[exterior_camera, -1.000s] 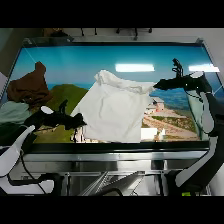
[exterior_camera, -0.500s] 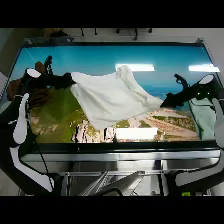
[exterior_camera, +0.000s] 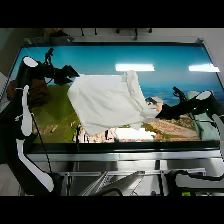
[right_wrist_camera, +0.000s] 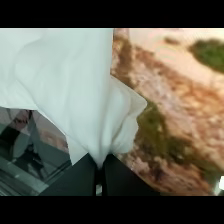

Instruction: Fold the shirts.

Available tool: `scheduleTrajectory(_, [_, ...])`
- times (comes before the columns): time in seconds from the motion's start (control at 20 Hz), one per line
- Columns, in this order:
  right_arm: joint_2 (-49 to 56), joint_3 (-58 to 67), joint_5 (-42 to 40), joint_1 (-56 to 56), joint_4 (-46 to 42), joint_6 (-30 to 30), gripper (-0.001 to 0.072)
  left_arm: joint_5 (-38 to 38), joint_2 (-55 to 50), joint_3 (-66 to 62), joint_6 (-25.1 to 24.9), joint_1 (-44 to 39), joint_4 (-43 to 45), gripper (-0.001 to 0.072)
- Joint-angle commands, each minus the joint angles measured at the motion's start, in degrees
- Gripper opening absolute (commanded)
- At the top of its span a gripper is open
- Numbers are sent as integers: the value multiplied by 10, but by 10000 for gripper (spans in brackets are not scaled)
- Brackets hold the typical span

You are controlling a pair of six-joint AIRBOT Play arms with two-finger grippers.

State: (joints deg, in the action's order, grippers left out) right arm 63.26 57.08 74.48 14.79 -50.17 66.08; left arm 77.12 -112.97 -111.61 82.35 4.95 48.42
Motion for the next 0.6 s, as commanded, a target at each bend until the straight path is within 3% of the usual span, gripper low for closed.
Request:
scheduleTrajectory(0.0, [-4, -8, -37, 1, 9, -25, 23, 120, 61, 108, 33, 3, 77, 703])
scheduleTrajectory(0.3, [-4, -8, -42, 1, 9, -27, 22, -15, 244, 494, 33, -66, 101, 703])
scheduleTrajectory(0.45, [-4, -8, -42, 1, 9, -27, 22, -105, 301, 608, 47, -97, 89, 703])
scheduleTrajectory(0.55, [-4, -8, -42, 1, 10, -27, 22, -163, 321, 648, 39, -117, 32, 703])
